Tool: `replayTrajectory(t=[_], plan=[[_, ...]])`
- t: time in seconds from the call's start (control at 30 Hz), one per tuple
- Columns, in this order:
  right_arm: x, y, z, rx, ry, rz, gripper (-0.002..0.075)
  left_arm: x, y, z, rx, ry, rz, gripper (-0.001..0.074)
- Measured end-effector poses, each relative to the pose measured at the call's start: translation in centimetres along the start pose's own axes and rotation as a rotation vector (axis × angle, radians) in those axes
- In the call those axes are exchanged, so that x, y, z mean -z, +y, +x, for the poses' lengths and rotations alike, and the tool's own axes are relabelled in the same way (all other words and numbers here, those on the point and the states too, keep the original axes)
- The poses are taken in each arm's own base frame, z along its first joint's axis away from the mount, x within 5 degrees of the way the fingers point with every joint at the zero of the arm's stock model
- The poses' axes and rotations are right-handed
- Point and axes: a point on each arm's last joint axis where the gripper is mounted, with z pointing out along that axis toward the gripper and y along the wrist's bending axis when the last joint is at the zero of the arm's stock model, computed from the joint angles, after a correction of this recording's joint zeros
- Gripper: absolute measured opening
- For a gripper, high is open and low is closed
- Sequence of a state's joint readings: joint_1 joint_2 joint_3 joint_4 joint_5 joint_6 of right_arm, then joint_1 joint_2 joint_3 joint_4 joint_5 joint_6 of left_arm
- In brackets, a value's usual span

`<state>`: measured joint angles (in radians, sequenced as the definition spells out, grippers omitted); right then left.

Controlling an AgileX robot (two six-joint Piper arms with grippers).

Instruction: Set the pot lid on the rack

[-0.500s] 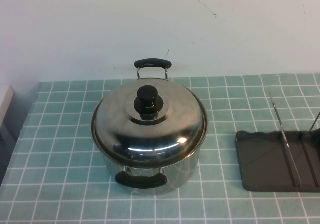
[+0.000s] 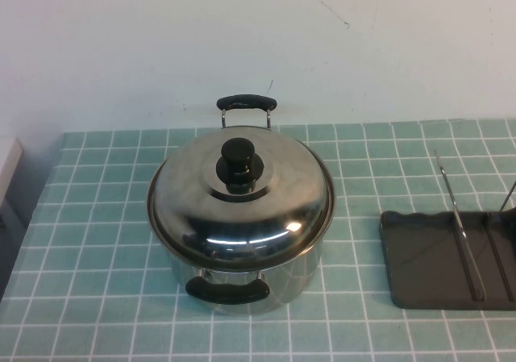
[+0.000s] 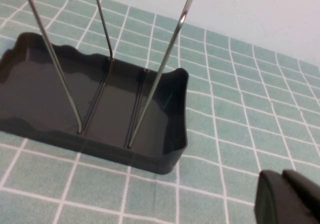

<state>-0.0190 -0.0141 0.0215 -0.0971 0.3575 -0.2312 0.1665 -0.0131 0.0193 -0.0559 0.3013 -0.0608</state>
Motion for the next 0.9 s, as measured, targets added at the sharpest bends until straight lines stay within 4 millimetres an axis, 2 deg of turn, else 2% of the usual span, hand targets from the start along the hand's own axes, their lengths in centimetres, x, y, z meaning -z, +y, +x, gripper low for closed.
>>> replayTrajectory(t=[0.67, 0.73, 0.9], plan=[[0.0, 0.0, 0.0, 0.0, 0.0, 0.0, -0.0002, 0.0, 0.0, -0.1, -0.004, -0.015, 0.001, -0.0004], [0.0, 0.0, 0.0, 0.002, 0.0, 0.001, -0.0001, 0.0, -0.2, -0.3, 0.1, -0.028, 0.026, -0.0004], [0.0, -0.1, 0.0, 0.028, 0.003, 0.012, -0.0002, 0.1, -1.2, -1.0, 0.79, -0.058, 0.174, -0.0004]])
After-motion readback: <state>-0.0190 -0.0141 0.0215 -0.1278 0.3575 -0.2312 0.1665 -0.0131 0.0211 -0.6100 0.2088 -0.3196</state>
